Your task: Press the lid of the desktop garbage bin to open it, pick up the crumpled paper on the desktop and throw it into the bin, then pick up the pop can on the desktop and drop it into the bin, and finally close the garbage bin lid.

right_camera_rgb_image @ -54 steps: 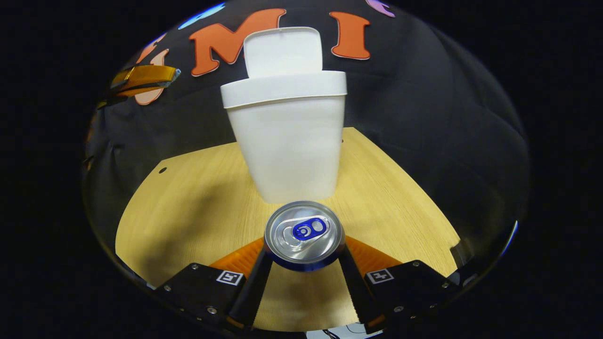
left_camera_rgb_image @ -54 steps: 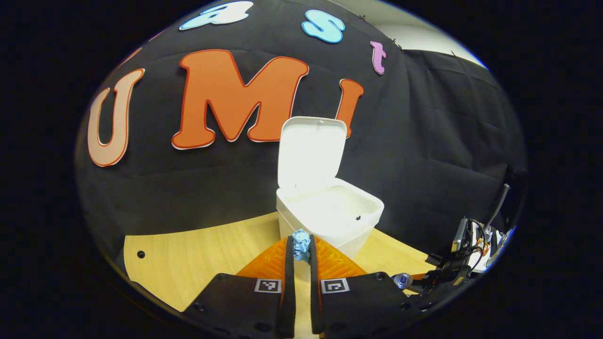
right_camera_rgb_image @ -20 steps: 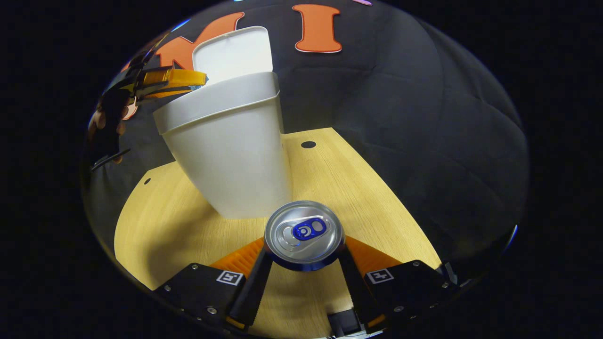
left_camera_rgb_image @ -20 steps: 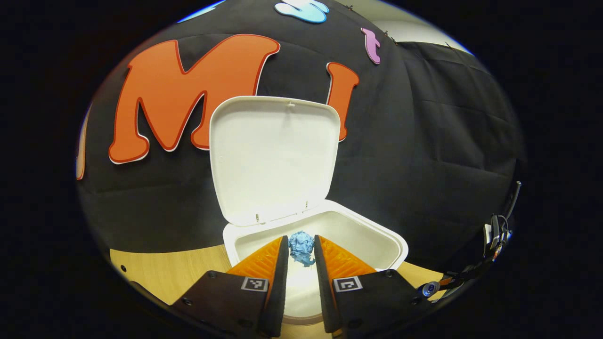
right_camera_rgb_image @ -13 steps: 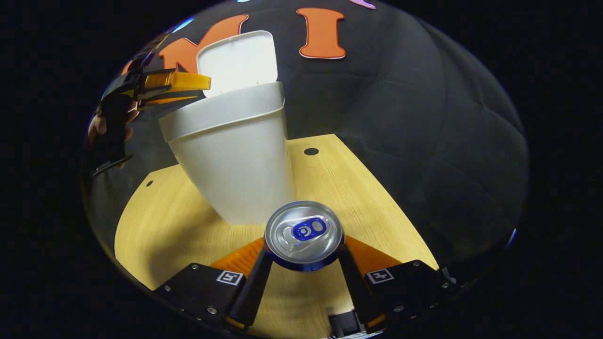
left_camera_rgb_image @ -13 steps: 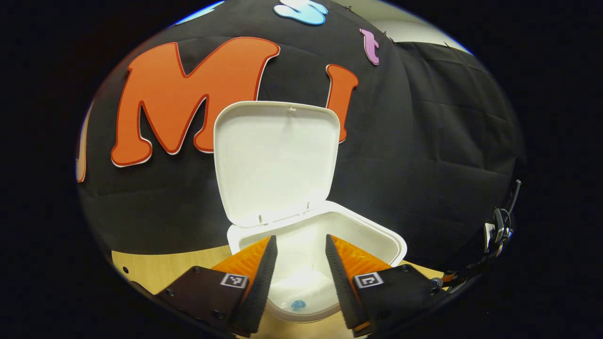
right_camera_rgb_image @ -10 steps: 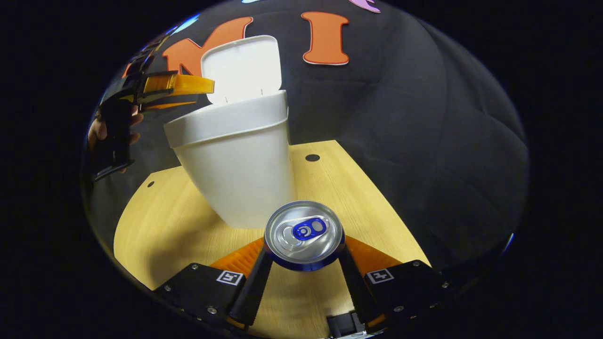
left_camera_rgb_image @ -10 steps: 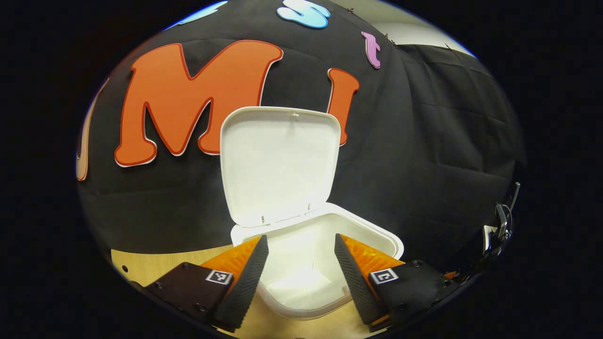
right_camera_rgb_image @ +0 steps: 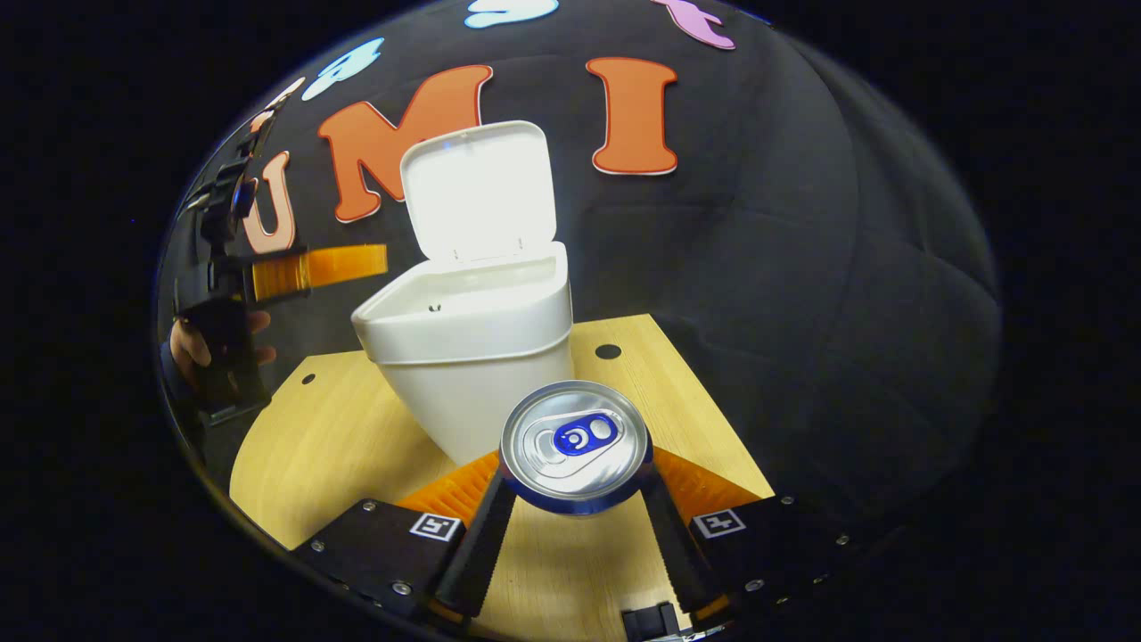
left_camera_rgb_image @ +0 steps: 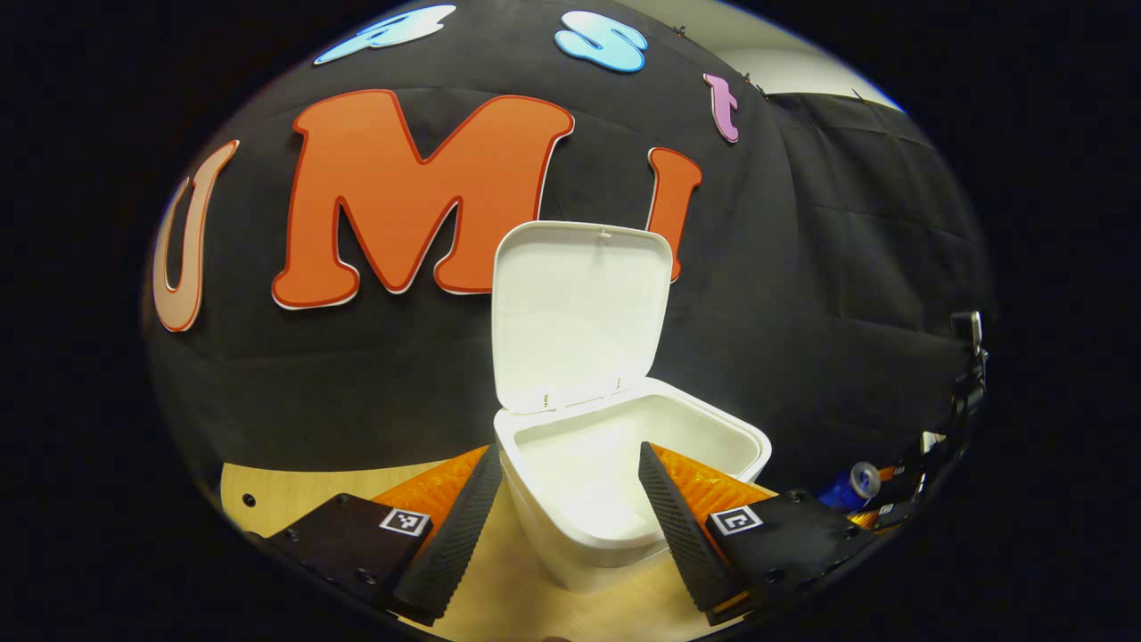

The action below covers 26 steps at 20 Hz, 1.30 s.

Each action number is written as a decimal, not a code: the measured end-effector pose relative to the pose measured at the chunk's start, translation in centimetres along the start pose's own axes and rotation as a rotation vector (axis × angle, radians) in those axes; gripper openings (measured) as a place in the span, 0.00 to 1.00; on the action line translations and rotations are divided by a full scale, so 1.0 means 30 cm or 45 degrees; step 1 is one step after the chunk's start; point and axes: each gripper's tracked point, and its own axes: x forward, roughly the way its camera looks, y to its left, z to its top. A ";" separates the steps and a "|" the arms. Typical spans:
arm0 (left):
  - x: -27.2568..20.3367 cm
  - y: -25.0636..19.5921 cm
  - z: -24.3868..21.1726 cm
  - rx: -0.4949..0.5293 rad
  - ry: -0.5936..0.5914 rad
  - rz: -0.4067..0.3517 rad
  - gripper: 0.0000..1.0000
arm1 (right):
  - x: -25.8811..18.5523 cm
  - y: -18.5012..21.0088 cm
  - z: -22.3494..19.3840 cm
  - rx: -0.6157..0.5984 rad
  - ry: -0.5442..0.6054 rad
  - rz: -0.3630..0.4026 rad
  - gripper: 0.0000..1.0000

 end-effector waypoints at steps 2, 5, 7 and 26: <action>-0.042 0.023 -0.012 0.014 -0.006 0.024 0.98 | -0.007 0.007 0.038 -0.043 -0.012 -0.004 0.80; -0.105 0.051 -0.022 0.003 -0.013 0.050 0.98 | -0.022 0.026 0.095 -0.069 -0.044 0.015 0.80; -0.142 0.085 -0.031 -0.011 -0.017 0.081 0.98 | -0.022 0.037 0.136 -0.085 -0.067 0.022 0.80; -0.476 0.367 -0.133 0.047 -0.001 0.413 0.98 | -0.018 0.177 0.481 -0.246 -0.290 0.118 0.80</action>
